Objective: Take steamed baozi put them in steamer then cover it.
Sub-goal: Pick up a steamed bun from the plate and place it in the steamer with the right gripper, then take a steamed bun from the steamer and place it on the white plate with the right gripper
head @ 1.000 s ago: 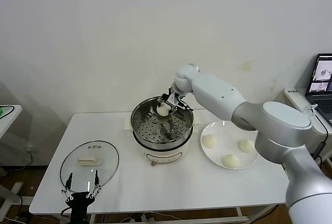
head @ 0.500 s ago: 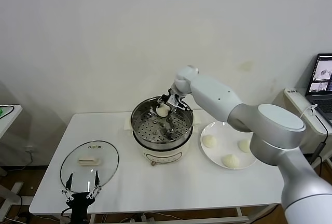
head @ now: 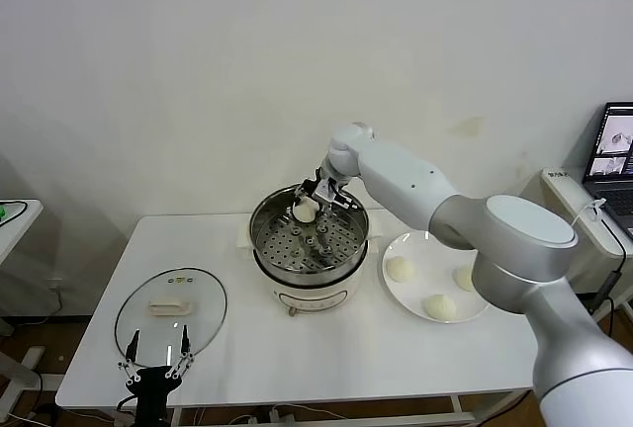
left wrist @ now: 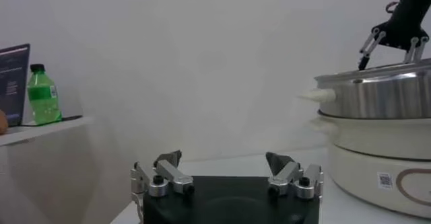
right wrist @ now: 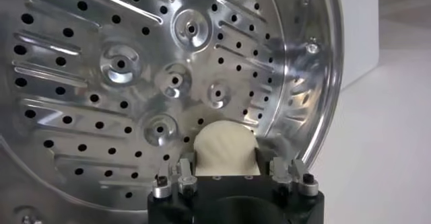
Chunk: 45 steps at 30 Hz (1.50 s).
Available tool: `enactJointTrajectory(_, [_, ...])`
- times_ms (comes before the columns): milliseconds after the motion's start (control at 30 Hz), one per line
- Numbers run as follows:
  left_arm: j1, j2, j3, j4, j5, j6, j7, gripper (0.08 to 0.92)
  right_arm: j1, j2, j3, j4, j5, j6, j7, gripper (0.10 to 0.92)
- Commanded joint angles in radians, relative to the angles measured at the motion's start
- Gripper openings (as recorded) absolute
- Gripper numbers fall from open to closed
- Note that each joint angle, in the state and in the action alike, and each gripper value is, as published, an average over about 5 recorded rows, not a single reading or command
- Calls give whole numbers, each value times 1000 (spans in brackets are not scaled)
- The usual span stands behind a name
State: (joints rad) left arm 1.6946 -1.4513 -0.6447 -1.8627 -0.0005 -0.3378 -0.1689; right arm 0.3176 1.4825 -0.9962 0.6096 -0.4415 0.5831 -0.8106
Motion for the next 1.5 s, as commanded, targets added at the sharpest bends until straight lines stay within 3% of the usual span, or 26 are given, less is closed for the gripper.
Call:
enactJointTrajectory(33, [1, 1, 0, 0, 0, -1, 0, 823, 0, -1, -6, -3, 16, 2, 3, 581])
enactJointTrajectory(267, [2, 0, 2, -1, 1, -1, 0, 823, 8, -18, 0, 16, 24, 1, 20, 764])
enactJointTrajectory(400, [2, -2, 3, 2, 3, -1, 0, 823, 36, -44, 9, 68, 77, -21, 17, 817])
enactJointTrajectory(867, [-4, 20, 24, -1, 4, 5, 4, 823, 396, -392, -281, 499, 572, -460, -136, 823])
enactJointTrajectory(1267, [-6, 26, 44, -11, 18, 9, 7, 823, 304, -737, -390, 688, 622, -654, -167, 823])
enactJointTrajectory(1500, [-6, 24, 46, -12, 30, 7, 8, 823, 143, -803, -340, 701, 634, -705, -160, 823])
